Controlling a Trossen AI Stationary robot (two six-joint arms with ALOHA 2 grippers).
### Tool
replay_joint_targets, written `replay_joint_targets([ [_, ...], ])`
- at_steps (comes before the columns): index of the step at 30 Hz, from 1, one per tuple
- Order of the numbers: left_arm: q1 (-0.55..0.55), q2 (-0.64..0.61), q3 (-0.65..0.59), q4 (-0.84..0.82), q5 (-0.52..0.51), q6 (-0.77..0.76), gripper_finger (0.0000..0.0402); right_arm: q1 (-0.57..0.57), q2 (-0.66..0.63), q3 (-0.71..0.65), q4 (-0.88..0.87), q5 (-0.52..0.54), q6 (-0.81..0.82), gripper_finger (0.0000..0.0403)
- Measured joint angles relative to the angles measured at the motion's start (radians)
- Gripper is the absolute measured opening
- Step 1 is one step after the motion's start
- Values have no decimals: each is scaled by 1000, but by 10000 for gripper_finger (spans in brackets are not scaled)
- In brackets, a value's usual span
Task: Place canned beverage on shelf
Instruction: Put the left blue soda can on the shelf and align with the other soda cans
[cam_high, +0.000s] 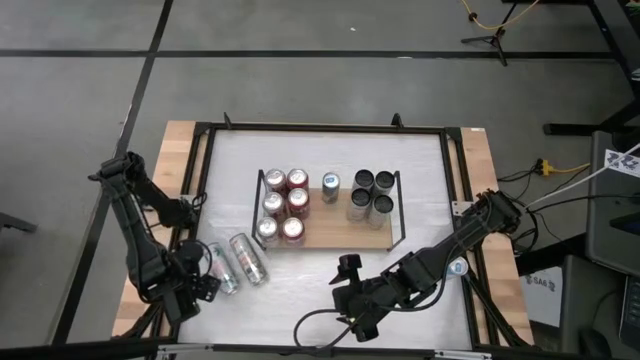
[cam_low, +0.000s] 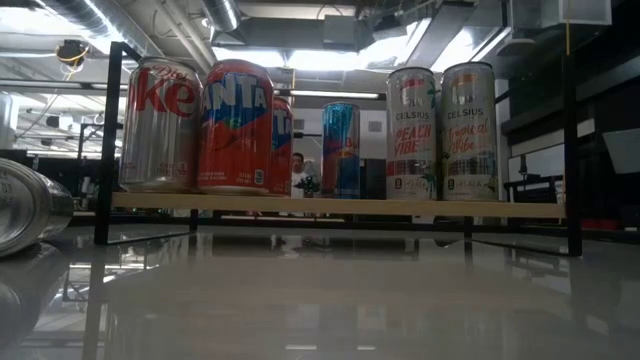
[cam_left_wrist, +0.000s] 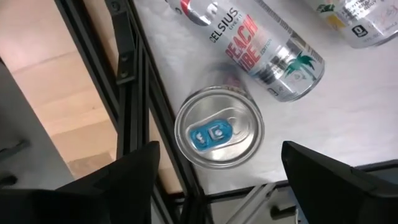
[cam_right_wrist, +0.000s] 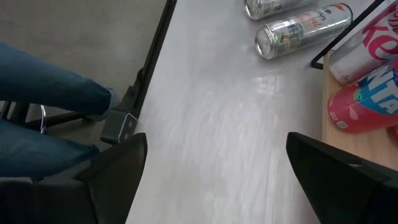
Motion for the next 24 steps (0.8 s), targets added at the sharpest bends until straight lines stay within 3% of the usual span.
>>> replay_joint_targets([
  [8,-35,0,-59,23,-25,-60,330,0,0,0,0,0,-1,381],
  [16,-35,0,-166,148,-46,-44,330,0,0,1,0,0,-3,381],
  [24,-35,0,-177,159,-50,-42,330,0,0,1,0,3,-3,381],
])
